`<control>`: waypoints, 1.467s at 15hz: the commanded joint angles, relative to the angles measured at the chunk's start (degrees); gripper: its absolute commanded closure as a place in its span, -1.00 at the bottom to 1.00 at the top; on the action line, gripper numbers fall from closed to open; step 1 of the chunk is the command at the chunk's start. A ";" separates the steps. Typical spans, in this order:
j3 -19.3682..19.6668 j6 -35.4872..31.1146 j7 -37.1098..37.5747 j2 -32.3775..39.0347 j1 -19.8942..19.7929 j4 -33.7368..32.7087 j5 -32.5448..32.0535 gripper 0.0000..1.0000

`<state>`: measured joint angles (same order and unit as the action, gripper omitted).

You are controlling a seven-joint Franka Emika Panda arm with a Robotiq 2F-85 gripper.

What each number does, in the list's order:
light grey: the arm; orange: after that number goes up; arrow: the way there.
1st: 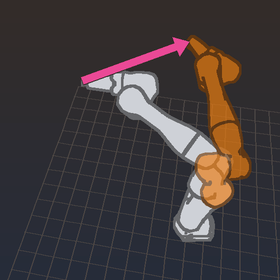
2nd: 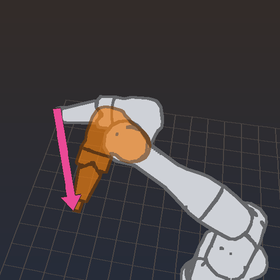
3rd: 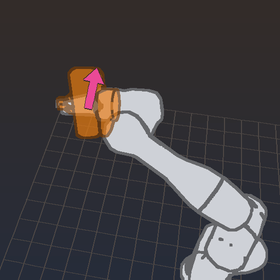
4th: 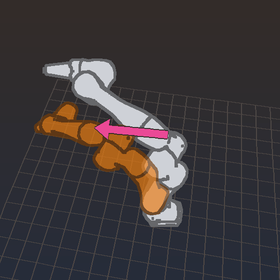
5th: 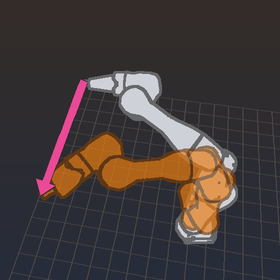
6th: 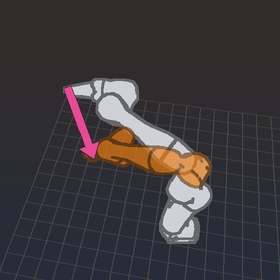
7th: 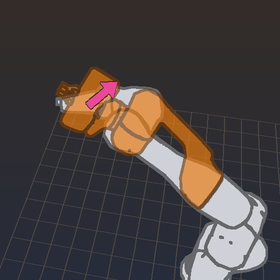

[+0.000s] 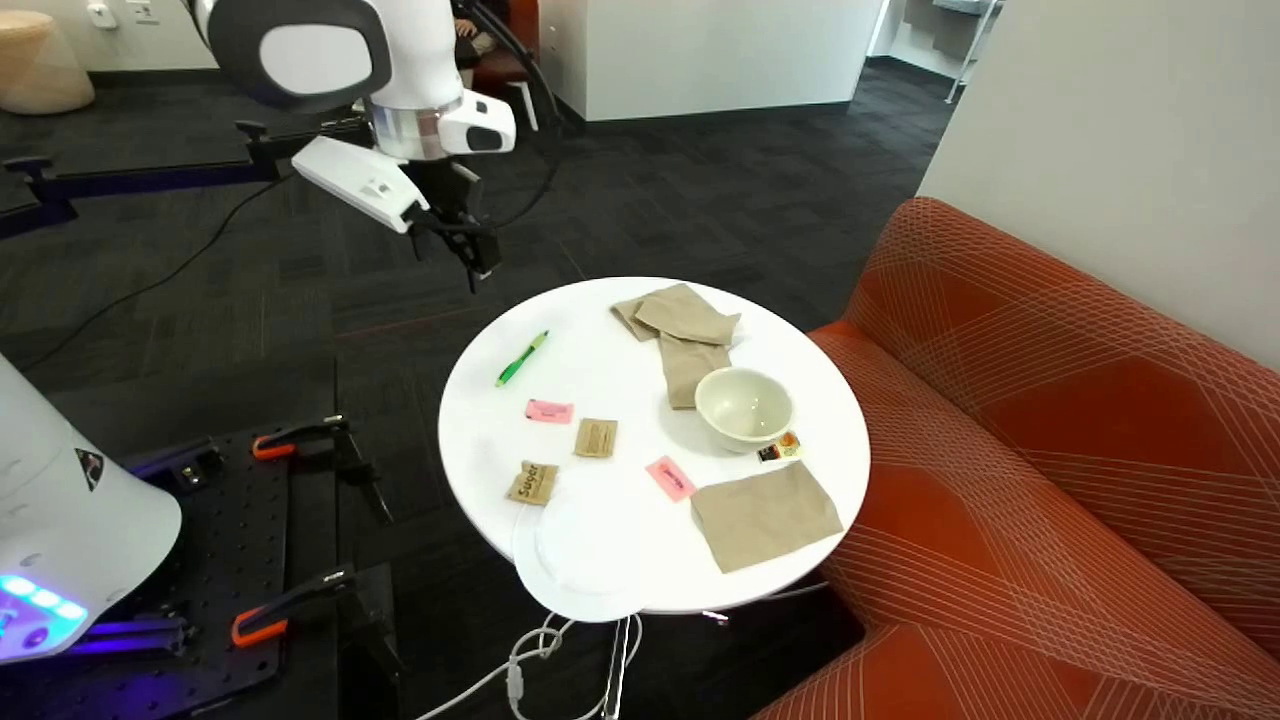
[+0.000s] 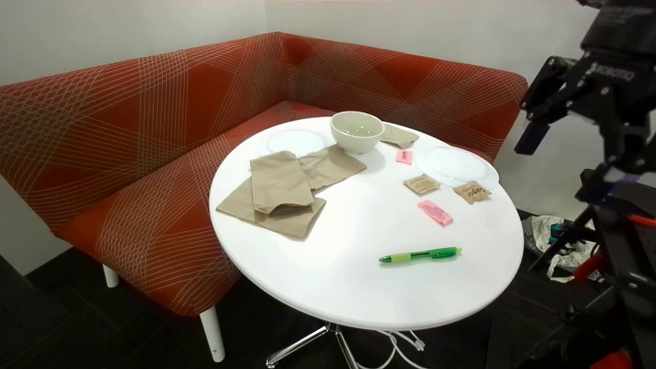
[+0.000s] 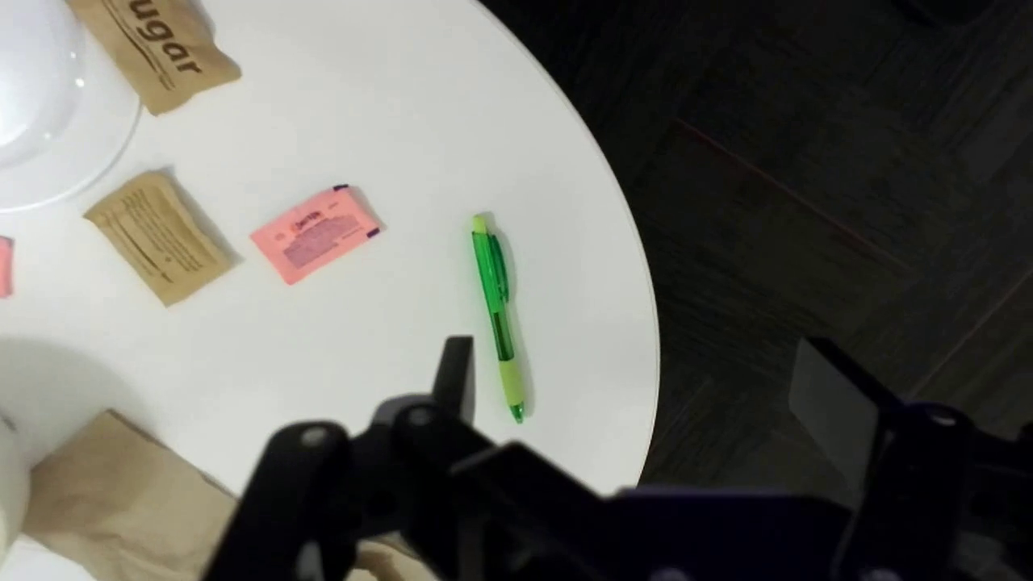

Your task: Pick up the pen and put it in the bowl

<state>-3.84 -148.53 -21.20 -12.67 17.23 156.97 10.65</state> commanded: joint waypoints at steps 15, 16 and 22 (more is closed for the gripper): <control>-5.39 -15.99 2.79 27.91 -6.26 -11.44 -17.70 -1.00; -5.53 -15.91 2.68 29.08 -6.73 -12.70 -17.79 -1.00; -5.51 -14.68 2.68 35.81 -7.64 -18.94 -18.89 -1.00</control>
<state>-8.65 -164.54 -18.88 19.71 10.81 141.60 -6.16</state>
